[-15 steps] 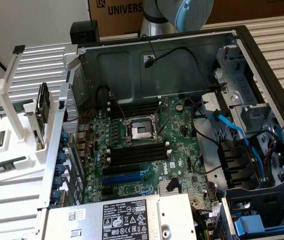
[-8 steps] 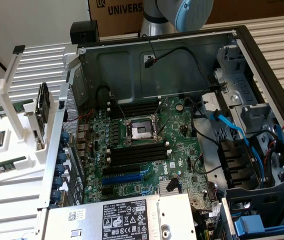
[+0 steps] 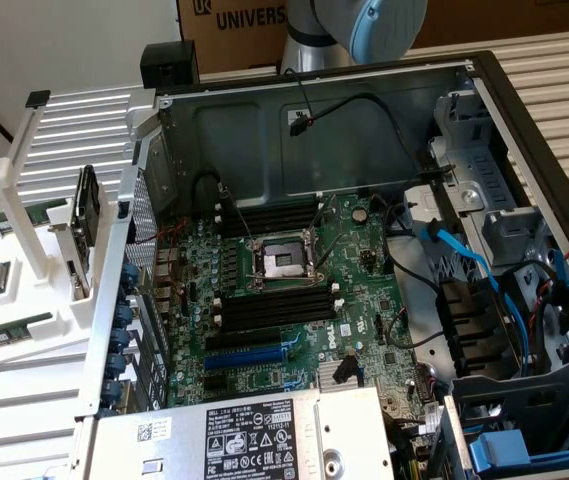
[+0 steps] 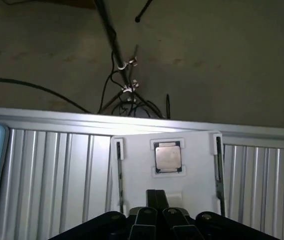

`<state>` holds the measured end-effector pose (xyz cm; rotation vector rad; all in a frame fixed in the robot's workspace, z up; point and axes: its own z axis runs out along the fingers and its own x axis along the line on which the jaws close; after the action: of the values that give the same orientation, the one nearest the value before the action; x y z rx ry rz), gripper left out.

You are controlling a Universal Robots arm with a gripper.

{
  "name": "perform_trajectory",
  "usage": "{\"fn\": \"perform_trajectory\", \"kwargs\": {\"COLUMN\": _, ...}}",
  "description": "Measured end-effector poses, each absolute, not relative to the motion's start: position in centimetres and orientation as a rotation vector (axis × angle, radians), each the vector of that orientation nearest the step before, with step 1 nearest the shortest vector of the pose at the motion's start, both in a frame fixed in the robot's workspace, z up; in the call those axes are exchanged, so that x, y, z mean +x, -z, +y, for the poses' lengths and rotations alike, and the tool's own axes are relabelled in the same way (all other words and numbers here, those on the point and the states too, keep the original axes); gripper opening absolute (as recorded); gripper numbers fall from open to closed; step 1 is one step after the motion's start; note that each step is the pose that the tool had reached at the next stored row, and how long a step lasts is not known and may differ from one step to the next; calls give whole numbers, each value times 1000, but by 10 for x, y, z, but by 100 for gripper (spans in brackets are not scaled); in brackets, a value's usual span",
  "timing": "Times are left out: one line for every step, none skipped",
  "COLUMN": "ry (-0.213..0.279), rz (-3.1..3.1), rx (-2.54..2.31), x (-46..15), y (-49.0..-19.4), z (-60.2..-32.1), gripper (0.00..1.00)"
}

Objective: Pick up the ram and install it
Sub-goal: 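Pick up the ram and move it above insertion slot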

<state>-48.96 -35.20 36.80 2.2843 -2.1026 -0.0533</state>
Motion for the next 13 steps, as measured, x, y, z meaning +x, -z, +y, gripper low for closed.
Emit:
{"fn": "perform_trajectory", "kwargs": {"ry": 52, "rz": -2089, "rx": 2295, "x": -490, "y": -368, "z": -352, "gripper": 10}}
{"fn": "perform_trajectory", "kwargs": {"ry": 52, "rz": -2087, "rx": 2297, "x": -490, "y": -368, "z": -352, "gripper": 10}}
{"fn": "perform_trajectory", "kwargs": {"ry": 52, "rz": -2087, "rx": 2297, "x": -490, "y": -368, "z": -352, "gripper": 10}}
{"fn": "perform_trajectory", "kwargs": {"ry": 52, "rz": -2087, "rx": 2297, "x": -490, "y": -368, "z": -352, "gripper": 10}}
{"fn": "perform_trajectory", "kwargs": {"ry": 52, "rz": -2087, "rx": 2297, "x": -490, "y": -368, "z": -352, "gripper": 10}}
{"fn": "perform_trajectory", "kwargs": {"ry": 52, "rz": -2087, "rx": 2297, "x": -490, "y": -368, "z": -352, "gripper": 10}}
{"fn": "perform_trajectory", "kwargs": {"ry": 25, "rz": -2098, "rx": 2309, "x": -492, "y": -367, "z": -352, "gripper": 10}}
{"fn": "perform_trajectory", "kwargs": {"ry": 14, "rz": -2102, "rx": 2314, "x": -493, "y": -367, "z": -352, "gripper": 10}}
{"fn": "perform_trajectory", "kwargs": {"ry": 6, "rz": -2106, "rx": 2318, "x": -493, "y": -366, "z": -352, "gripper": 10}}
{"fn": "perform_trajectory", "kwargs": {"ry": -1, "rz": -2108, "rx": 2321, "x": -494, "y": -366, "z": -352, "gripper": 10}}
{"fn": "perform_trajectory", "kwargs": {"ry": -7, "rz": -2110, "rx": 2323, "x": -494, "y": -365, "z": -353, "gripper": 10}}
{"fn": "perform_trajectory", "kwargs": {"ry": -10, "rz": -2112, "rx": 2324, "x": -494, "y": -364, "z": -353, "gripper": 10}}
{"fn": "perform_trajectory", "kwargs": {"ry": -11, "rz": -2112, "rx": 2325, "x": -494, "y": -364, "z": -353, "gripper": 10}}
